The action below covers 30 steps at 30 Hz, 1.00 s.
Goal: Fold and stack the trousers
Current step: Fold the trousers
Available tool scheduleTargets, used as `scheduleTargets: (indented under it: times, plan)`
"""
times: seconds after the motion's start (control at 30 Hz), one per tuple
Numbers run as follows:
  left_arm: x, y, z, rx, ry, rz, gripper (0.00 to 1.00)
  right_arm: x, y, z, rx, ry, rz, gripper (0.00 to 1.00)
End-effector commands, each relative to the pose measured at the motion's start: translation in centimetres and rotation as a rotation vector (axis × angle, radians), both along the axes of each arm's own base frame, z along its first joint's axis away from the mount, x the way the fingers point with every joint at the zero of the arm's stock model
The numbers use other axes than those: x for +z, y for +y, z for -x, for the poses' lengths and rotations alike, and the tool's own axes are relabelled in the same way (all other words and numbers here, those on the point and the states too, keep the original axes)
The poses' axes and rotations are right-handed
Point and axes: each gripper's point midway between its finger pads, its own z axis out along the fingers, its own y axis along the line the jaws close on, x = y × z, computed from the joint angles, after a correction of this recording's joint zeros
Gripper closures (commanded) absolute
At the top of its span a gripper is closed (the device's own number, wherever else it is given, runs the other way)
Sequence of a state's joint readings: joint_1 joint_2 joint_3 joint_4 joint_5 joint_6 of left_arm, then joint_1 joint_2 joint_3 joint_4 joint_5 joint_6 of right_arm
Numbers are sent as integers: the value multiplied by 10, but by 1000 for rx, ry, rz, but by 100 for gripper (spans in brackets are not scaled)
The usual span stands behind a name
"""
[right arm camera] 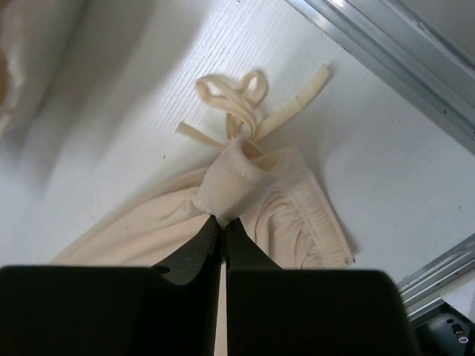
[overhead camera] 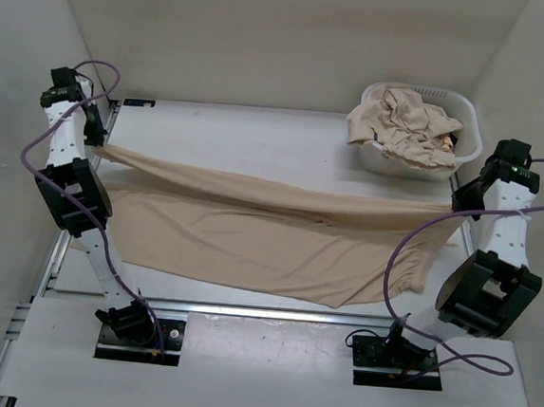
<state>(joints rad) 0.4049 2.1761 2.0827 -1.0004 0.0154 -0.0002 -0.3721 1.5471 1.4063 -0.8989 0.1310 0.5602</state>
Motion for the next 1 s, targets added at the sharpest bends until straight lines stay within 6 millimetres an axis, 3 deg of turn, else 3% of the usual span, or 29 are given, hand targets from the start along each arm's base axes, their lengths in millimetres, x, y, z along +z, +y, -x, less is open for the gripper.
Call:
scheduleTargets:
  times: [0.0,0.17,0.3,0.33,0.37,0.47,0.53,0.63,0.83,0.87,0.9,0.97]
  plan:
    - [84,39,19,112,-132,-166,86,55,-8,12,-18,-110,97,100]
    - [101,54,52,186,-109,-225,86,50,-8,59,-87,-85,86,100]
    - [87,64,95,249,-38,-220,86,27,1,103,-138,-33,49,100]
    - [68,62,108,256,14,-198,86,22,7,113,-138,-23,45,100]
    - [58,65,117,271,45,-193,86,1,14,126,-137,32,20,100]
    - [29,65,134,284,124,-157,86,-37,29,142,-132,94,-47,100]
    - [15,65,132,276,152,-135,86,-46,36,136,-133,68,-91,100]
    - [14,68,116,262,136,-133,86,-46,30,115,-134,36,-103,100]
    - [61,68,61,219,12,-211,86,3,-1,50,-145,-64,-81,100]
    - [87,67,48,211,-55,-238,86,12,-3,41,-149,-91,-88,100]
    - [89,68,46,211,-56,-238,86,28,-7,34,-147,-117,-76,100]
    - [105,65,42,205,-95,-253,86,34,-8,33,-147,-116,-77,100]
